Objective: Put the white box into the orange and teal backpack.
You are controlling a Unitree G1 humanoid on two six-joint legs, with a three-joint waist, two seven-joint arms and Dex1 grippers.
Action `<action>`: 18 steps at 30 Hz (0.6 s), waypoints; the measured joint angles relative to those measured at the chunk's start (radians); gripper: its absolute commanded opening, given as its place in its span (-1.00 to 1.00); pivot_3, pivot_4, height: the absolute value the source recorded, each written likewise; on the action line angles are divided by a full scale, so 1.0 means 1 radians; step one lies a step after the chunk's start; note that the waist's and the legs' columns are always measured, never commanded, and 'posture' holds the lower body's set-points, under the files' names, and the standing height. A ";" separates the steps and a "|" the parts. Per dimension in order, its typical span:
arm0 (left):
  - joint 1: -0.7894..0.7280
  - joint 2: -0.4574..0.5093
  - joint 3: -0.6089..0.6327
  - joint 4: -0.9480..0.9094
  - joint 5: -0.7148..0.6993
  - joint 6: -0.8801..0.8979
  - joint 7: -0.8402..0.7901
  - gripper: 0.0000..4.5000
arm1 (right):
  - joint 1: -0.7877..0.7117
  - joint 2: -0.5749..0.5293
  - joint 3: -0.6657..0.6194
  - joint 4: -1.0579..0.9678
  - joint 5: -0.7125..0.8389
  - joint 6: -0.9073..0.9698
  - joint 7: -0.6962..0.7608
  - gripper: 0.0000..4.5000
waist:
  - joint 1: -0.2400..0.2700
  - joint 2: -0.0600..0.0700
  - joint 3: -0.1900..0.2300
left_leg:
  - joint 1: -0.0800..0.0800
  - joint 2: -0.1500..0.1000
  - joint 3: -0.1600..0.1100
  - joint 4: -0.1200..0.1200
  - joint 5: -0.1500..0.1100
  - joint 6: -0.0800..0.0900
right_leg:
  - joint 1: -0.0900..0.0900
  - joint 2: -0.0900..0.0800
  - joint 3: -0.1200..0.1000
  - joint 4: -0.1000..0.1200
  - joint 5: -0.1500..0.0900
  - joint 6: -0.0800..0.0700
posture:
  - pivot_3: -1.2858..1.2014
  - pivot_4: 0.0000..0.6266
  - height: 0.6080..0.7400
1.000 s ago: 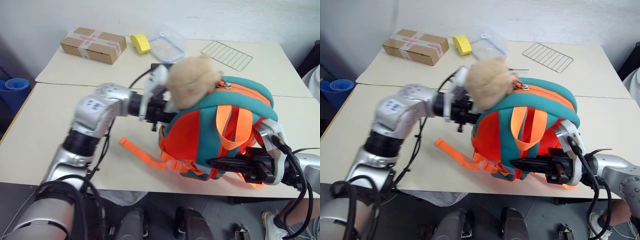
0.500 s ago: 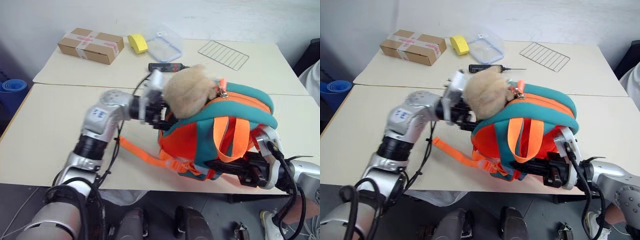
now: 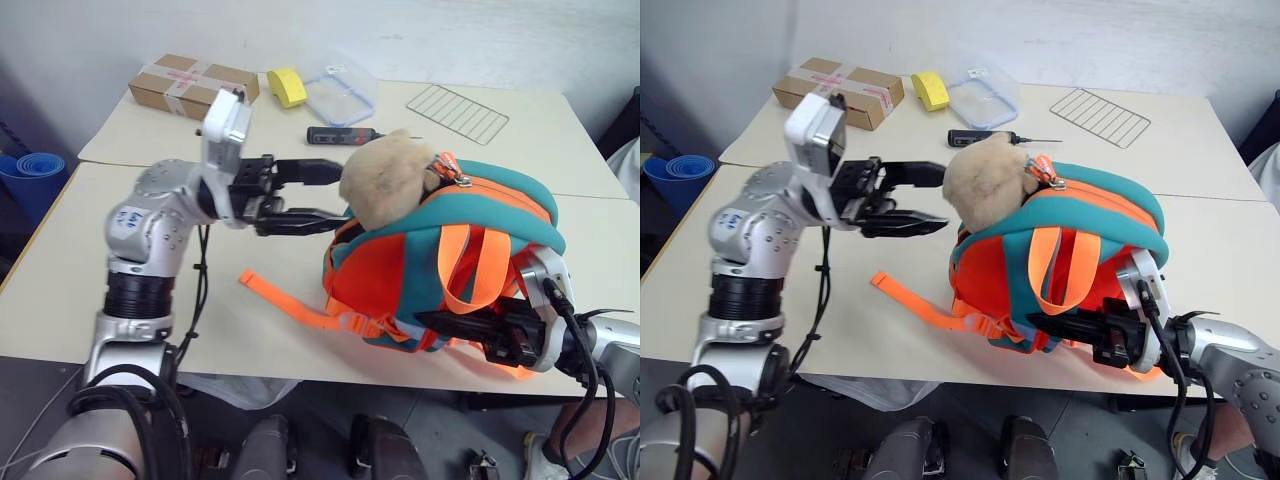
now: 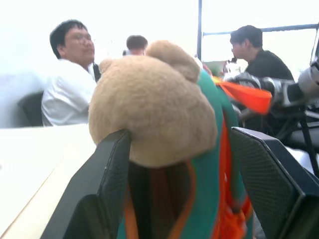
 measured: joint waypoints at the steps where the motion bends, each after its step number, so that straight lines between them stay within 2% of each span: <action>1: -0.008 -0.023 -0.004 -0.001 0.001 -0.006 0.019 0.47 | -0.005 0.001 0.001 0.004 -0.001 0.000 0.000 -1.00 | 0.000 0.000 0.000 | 0.000 0.000 0.000 0.000 0.000 0.000 | 0.000 0.000 0.000 0.000 0.000 0.000 | 0.03 -0.52 1.00; 2: -0.015 -0.039 -0.013 -0.003 0.003 -0.011 0.033 0.47 | -0.009 0.002 0.004 0.004 -0.001 0.000 0.000 -1.00 | 0.000 0.000 0.000 | 0.000 0.000 0.000 0.000 0.000 0.000 | 0.000 0.000 0.000 0.000 0.000 0.000 | 0.03 -0.52 1.00; 5: -0.018 -0.076 -0.030 -0.013 0.006 -0.020 0.064 0.23 | -0.013 0.005 0.007 0.004 -0.001 0.001 0.000 -1.00 | 0.000 0.000 0.000 | 0.000 0.000 0.000 0.000 0.000 0.000 | 0.000 0.000 -0.001 0.000 0.000 0.000 | 0.03 -0.52 1.00; 14: -0.006 -0.091 -0.032 -0.004 0.066 -0.062 0.192 -0.93 | -0.012 0.044 0.007 -0.002 0.001 -0.003 -0.024 -1.00 | 0.001 0.000 0.000 | 0.000 0.000 -0.001 0.000 0.000 0.000 | 0.001 0.000 -0.001 0.000 0.000 0.000 | 0.03 -0.52 1.00; 15: -0.002 -0.078 -0.024 0.001 0.067 -0.062 0.201 -0.99 | -0.012 0.058 0.007 -0.008 0.001 -0.007 -0.035 -1.00 | 0.000 0.000 0.000 | 0.000 0.000 -0.001 0.000 0.000 0.000 | 0.000 0.000 -0.001 0.000 0.000 0.000 | 0.03 -0.52 1.00; 18: 0.015 -0.003 0.004 0.009 0.061 -0.057 0.187 -0.99 | -0.013 0.089 0.007 -0.023 0.003 -0.020 -0.063 -1.00 | -0.005 0.000 0.000 | 0.000 0.001 0.000 0.000 0.001 -0.001 | 0.000 0.001 -0.001 0.000 0.000 0.000 | 0.03 -0.52 1.00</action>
